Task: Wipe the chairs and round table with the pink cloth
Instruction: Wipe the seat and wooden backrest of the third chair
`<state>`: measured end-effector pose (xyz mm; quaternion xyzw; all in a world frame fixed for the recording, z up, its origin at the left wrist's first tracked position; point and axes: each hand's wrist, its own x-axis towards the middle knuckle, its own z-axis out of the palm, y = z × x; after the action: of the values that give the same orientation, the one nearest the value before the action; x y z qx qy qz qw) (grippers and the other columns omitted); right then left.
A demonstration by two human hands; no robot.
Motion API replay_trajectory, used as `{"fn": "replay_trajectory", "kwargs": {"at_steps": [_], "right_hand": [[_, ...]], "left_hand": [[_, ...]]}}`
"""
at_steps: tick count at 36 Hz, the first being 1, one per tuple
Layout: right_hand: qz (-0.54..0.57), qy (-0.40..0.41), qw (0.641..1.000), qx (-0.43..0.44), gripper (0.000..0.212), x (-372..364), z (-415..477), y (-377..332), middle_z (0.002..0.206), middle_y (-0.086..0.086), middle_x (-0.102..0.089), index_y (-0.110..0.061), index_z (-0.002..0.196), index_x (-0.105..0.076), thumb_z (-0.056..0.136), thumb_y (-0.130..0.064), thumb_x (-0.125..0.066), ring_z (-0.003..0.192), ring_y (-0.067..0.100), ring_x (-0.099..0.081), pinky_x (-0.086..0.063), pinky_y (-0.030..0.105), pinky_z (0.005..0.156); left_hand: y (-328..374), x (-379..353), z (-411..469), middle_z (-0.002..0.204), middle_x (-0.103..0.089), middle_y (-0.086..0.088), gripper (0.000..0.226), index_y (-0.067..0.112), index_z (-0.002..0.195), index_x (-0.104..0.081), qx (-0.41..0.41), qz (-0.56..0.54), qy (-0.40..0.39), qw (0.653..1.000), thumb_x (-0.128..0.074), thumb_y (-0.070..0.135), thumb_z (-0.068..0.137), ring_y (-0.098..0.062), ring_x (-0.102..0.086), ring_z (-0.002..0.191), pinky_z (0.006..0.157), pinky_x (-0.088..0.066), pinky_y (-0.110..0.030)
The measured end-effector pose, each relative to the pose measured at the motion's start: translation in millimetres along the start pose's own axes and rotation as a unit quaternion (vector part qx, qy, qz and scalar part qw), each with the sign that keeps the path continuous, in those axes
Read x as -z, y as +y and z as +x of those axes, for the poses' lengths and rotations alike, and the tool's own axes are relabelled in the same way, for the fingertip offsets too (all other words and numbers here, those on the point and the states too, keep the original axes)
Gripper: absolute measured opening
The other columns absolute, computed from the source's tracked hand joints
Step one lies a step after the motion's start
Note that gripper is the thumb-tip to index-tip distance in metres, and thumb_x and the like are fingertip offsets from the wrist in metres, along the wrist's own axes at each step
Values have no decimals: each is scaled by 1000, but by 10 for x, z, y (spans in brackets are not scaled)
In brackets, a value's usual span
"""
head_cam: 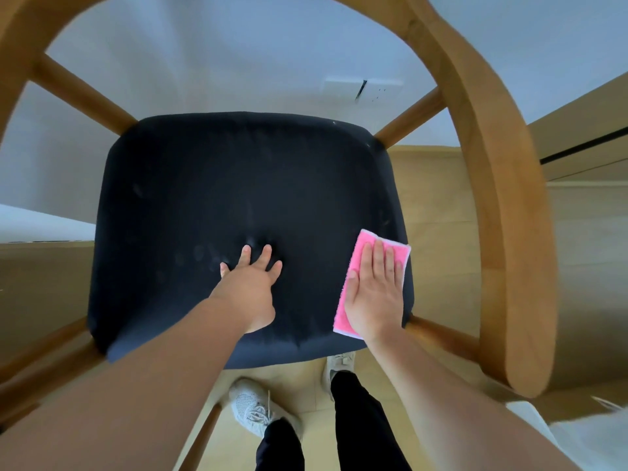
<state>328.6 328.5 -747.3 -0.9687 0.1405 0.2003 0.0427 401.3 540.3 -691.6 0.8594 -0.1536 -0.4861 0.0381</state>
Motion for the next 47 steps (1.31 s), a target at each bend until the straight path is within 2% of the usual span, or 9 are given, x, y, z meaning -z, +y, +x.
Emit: {"fn": "replay_trajectory", "kwargs": {"at_steps": [4, 14, 18, 22, 25, 32, 39, 43, 47], "right_hand": [[-7, 2, 1000, 0, 56, -23, 8, -4, 163, 10, 6, -12, 146, 18, 99, -37, 0, 150, 26, 9, 16, 37, 118], [18, 62, 998, -23, 65, 153, 707, -12, 163, 8, 0, -10, 154, 5, 95, -39, 6, 150, 23, 4, 5, 38, 122], [48, 66, 996, -32, 64, 30, 408, -95, 163, 8, -2, -12, 155, -2, 97, -38, 2, 150, 24, 2, 5, 38, 122], [48, 60, 997, 17, 61, -75, -3, -277, 162, 13, -11, -8, 154, -12, 98, -34, -9, 150, 30, -6, 1, 41, 122], [17, 34, 998, 49, 59, -116, -69, -300, 162, 11, -4, -13, 152, 2, 98, -36, -5, 150, 29, 2, 5, 42, 121], [-2, 61, 993, 104, 58, 189, 853, -415, 164, 6, 0, -14, 151, 10, 99, -37, -3, 148, 19, 10, 8, 38, 119], [-32, 81, 989, 122, 62, 550, 1806, -604, 164, 6, 2, -13, 155, 4, 100, -40, 0, 150, 25, 3, -1, 42, 122], [-44, 81, 986, 141, 62, 765, 2147, -752, 161, 9, -19, -15, 156, -9, 98, -40, -4, 148, 30, -16, -10, 45, 121], [-41, 95, 982, 161, 59, 869, 2316, -782, 141, 10, -49, -15, 148, -32, 97, -38, -11, 128, 31, -44, -29, 44, 111]], "left_hand": [[5, 7, 0, 156, 19, 4, 86, 27, 151, -1, 0, 8, -3, 1000, -44, 7, 79, -30, 18, 142, 114, -5, -56], [-23, -75, 28, 156, 19, 4, 88, 26, 150, -1, -6, 15, 12, 1000, -41, 5, 75, -30, 19, 142, 113, -4, -56], [-13, -88, 19, 156, 20, 1, 87, 25, 150, 1, -7, 31, 15, 999, -42, 8, 77, -32, 19, 141, 113, -4, -57], [-11, -73, 21, 156, 21, 1, 87, 25, 150, 2, -5, 37, 8, 999, -43, 8, 77, -32, 19, 141, 113, -5, -57], [-11, -89, 31, 156, 21, 1, 88, 25, 150, 2, -5, 37, 14, 999, -42, 8, 76, -33, 19, 141, 113, -5, -57], [-24, -110, 38, 156, 20, 1, 88, 25, 150, 1, -5, 30, 20, 999, -43, 8, 76, -32, 20, 141, 113, -3, -57], [-13, -140, 62, 155, 23, 1, 89, 24, 150, 4, -1, 41, 18, 999, -45, 12, 77, -33, 21, 141, 111, 0, -58], [-29, -161, 79, 155, 23, 1, 89, 24, 150, 5, -3, 47, 19, 999, -45, 13, 76, -33, 22, 140, 111, 0, -59], [-35, -179, 103, 154, 24, 1, 90, 24, 150, 6, -2, 49, 17, 999, -45, 14, 76, -32, 23, 140, 111, 0, -59]]}}
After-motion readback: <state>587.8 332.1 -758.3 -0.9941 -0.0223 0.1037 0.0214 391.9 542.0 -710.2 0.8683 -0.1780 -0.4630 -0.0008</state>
